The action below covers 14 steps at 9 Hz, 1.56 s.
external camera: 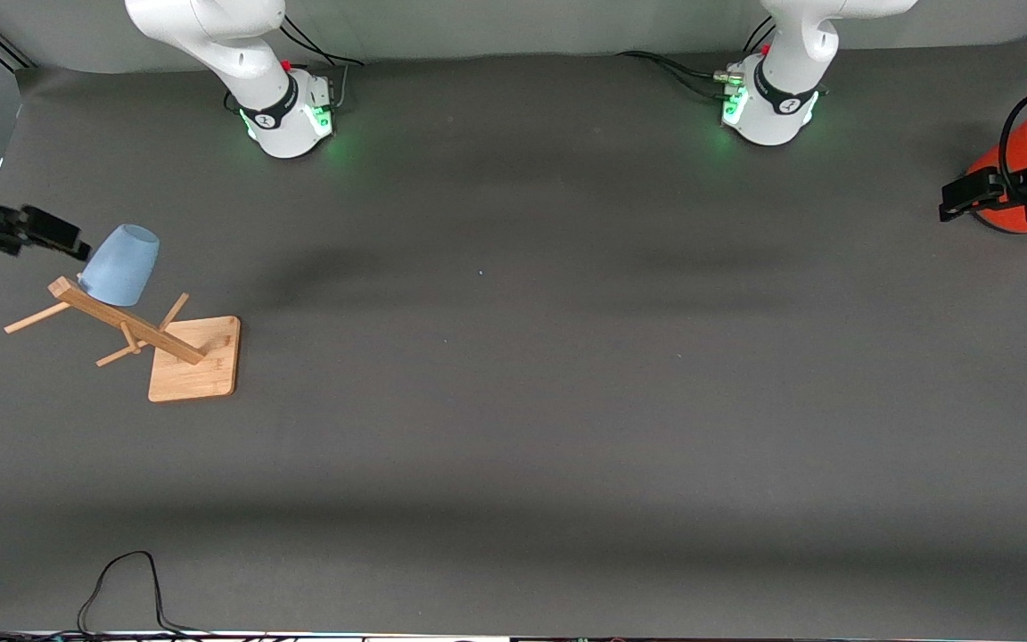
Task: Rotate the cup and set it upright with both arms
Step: 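Close the right gripper on the light blue cup hanging on the stand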
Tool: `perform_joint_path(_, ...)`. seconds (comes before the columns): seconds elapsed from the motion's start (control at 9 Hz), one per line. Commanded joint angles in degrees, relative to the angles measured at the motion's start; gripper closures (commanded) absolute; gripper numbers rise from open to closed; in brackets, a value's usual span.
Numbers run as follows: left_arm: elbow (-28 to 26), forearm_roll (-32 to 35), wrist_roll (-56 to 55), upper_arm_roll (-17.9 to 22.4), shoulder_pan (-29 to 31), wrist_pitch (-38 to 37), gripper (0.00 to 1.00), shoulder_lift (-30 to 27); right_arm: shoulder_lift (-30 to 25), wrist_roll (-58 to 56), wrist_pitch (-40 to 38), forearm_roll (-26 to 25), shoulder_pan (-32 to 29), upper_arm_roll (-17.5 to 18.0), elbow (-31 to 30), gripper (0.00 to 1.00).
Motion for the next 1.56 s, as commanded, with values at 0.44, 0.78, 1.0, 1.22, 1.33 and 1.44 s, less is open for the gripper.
perform_joint_path(0.44, 0.75, -0.53, 0.82, 0.52, 0.93, -5.09, 0.00, 0.35, -2.59, 23.63, 0.73, 0.29, 0.86, -0.84, -4.01, 0.00)
perform_joint_path(0.78, 0.13, -0.62, 0.74, 0.52, 0.93, -5.09, 0.00, 0.70, -4.87, 23.65, 9.83, 0.29, 0.77, -0.84, -13.47, 0.00)
perform_joint_path(1.0, -0.13, -0.71, 0.82, 0.52, 0.93, -5.18, 0.00, 0.62, -5.93, 23.73, 17.92, 0.38, 0.77, -0.93, -21.13, 0.00)
perform_joint_path(1.22, -0.31, -0.71, 0.82, 0.52, 0.93, -5.44, 0.00, 0.70, -6.02, 23.65, 23.29, 0.38, 0.51, -2.06, -25.71, 0.00)
perform_joint_path(1.33, -0.83, -0.71, 0.74, 0.52, 0.84, -5.27, 0.00, 0.70, -5.41, 23.65, 24.45, 0.38, 0.51, -2.33, -26.42, 0.00)
perform_joint_path(1.44, -0.92, -0.71, 0.74, 0.44, 0.75, -5.18, 0.00, 0.70, -5.06, 23.65, 25.42, 0.38, 0.51, -2.34, -27.04, 0.00)
